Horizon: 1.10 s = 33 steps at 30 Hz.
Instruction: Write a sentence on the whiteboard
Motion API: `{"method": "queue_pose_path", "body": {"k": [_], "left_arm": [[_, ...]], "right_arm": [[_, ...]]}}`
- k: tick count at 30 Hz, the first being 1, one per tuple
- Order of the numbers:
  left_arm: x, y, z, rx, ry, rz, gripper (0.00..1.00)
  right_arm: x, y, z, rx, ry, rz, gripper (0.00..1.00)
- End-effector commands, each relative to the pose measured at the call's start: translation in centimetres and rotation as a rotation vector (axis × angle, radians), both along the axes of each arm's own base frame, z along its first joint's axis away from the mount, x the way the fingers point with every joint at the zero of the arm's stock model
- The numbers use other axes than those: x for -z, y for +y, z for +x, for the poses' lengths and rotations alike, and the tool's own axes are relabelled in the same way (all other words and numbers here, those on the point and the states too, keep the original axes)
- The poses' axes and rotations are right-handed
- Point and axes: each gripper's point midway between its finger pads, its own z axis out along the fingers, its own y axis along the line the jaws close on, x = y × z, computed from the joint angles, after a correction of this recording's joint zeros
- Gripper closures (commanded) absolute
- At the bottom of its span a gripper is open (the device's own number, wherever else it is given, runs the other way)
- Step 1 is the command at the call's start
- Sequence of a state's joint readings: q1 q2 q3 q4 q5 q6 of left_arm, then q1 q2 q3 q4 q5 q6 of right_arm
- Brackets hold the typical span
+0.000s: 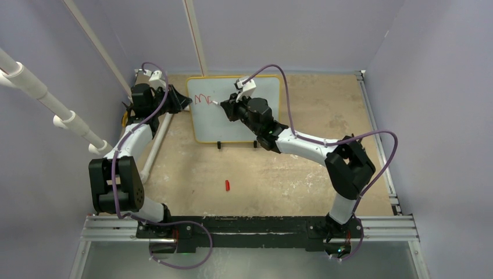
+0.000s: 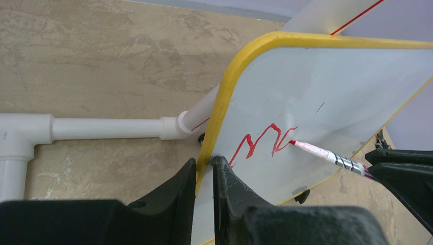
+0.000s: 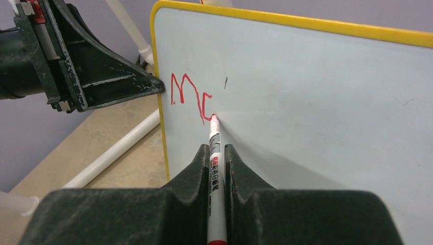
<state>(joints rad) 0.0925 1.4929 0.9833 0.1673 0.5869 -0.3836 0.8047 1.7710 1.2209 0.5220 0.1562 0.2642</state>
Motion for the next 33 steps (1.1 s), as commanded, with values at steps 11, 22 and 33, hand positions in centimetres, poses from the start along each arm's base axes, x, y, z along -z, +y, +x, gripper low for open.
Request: {"method": "queue_pose_path", "body": {"k": [11, 22, 33], "left_arm": [[-0.9, -0.1, 0.4, 0.006, -0.031, -0.005, 0.85], [-0.9, -0.1, 0.5, 0.005, -0.031, -0.005, 0.85], [-0.9, -0.1, 0.4, 0.006, -0.031, -0.006, 0.85]], "right_arm": [[-4.0, -0.5, 1.9, 0.058, -0.080, 0.036, 1.00], [-3.3, 0.2, 1.7, 0.021, -0.069, 0.025, 1.00], [-6.4, -0.7, 0.0, -0.007, -0.133, 0.078, 1.00]]}}
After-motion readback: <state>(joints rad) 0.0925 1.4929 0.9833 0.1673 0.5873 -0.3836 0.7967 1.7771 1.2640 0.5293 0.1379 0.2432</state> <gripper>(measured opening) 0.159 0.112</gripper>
